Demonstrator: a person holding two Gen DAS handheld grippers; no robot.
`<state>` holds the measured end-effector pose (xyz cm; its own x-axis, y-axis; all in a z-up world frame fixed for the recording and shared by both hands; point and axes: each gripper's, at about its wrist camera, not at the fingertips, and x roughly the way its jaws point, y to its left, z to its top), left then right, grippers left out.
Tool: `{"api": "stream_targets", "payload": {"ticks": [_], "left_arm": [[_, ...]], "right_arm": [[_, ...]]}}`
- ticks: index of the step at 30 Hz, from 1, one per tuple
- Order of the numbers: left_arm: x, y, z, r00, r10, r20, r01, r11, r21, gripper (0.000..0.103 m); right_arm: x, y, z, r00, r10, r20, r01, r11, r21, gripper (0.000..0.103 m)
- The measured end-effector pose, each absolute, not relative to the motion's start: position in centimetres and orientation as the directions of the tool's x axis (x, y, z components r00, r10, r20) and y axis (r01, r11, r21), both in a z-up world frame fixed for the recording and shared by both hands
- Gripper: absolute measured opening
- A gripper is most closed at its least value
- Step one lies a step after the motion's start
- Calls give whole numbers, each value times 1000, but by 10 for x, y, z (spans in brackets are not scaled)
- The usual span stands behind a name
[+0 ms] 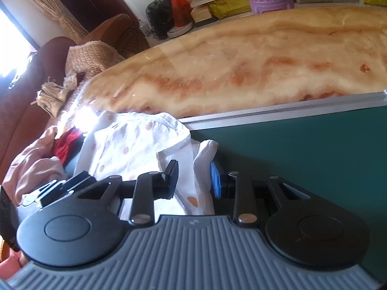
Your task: Fold clothes
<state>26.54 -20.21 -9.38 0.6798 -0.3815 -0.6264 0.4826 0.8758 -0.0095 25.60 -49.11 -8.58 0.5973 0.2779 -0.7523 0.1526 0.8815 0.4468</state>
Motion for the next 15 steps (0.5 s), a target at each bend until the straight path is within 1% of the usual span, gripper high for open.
{"api": "stream_targets", "payload": {"ticks": [3,6,7,8,9,11,15], "left_arm": [[266,-202,-94,681,-381,-626,481,877,-11,27],[266,-202,-95,681,-383,-625,479,878,-16,27],[265,-202,-94,681,-383,-625,478,878,-16,27],[265,-202,-95,681,-382,-625,478,878,-16,27],[265,-202,-94,681,-382,-625,478,878,-15,27],[265,-202,-94,682,-381,-624,478,878,-13,27],[267,-198,-93,682,-387,-621,466,884,-38,27]], "right_arm": [[257,-497,-91,601,283,-747,184,861,475,34],[259,-501,-94,608,280,-743,199,852,484,29],[260,-501,-95,608,273,-745,202,855,478,23],[262,-498,-95,606,255,-754,199,869,453,9],[263,-494,-95,601,229,-765,191,889,416,3],[261,-489,-90,616,178,-767,181,916,358,2],[248,-481,-64,708,117,-697,149,940,308,2]]}}
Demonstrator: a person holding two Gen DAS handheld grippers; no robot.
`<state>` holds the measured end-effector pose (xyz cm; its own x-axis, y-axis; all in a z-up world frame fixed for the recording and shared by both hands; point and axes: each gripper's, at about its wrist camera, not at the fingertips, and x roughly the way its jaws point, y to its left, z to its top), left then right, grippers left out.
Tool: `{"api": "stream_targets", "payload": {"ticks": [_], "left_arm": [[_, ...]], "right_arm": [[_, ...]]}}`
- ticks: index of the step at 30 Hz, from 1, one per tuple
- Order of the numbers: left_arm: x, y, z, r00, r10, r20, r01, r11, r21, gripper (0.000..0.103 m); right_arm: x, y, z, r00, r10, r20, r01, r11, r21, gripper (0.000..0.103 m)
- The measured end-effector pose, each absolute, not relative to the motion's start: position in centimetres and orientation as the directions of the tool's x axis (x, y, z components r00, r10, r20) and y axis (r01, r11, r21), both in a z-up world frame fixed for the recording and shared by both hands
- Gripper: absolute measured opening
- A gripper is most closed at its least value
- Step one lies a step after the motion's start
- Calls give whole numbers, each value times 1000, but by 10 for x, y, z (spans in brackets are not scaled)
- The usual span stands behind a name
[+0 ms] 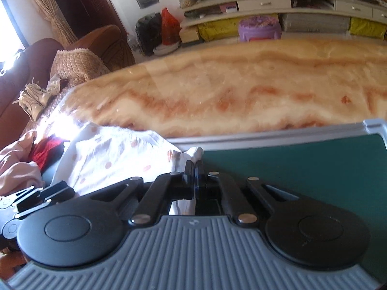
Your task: Fold clothes
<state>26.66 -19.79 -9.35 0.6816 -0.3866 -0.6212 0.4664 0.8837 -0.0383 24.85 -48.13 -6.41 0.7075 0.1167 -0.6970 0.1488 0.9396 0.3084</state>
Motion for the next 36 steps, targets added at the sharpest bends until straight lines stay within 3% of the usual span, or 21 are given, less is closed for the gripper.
{"api": "stream_targets", "payload": {"ticks": [6,13,16,20,22,25,32,36], "left_arm": [[268,-194,-93,677,-395,-621,460,886,-62,27],[267,-195,-94,678,-392,-621,462,885,-54,28],[266,-197,-94,681,-386,-622,463,885,-42,28],[264,-201,-93,688,-372,-624,465,885,-15,35],[262,-205,-92,694,-370,-618,476,879,8,38],[255,-211,-91,707,-368,-604,498,866,55,39],[243,-222,-88,729,-365,-580,525,841,132,45],[238,-221,-84,735,-368,-569,527,839,138,45]], "right_arm": [[262,-479,-68,724,92,-684,115,961,250,2],[259,-507,-93,688,16,-726,219,949,229,4],[250,-522,-91,687,51,-725,229,932,282,5],[249,-520,-89,669,137,-731,196,916,350,21],[249,-517,-87,681,191,-707,182,891,416,23],[253,-504,-83,675,272,-686,117,878,464,23],[259,-493,-84,654,304,-693,110,868,485,23],[257,-491,-85,655,207,-727,151,907,394,23]]}}
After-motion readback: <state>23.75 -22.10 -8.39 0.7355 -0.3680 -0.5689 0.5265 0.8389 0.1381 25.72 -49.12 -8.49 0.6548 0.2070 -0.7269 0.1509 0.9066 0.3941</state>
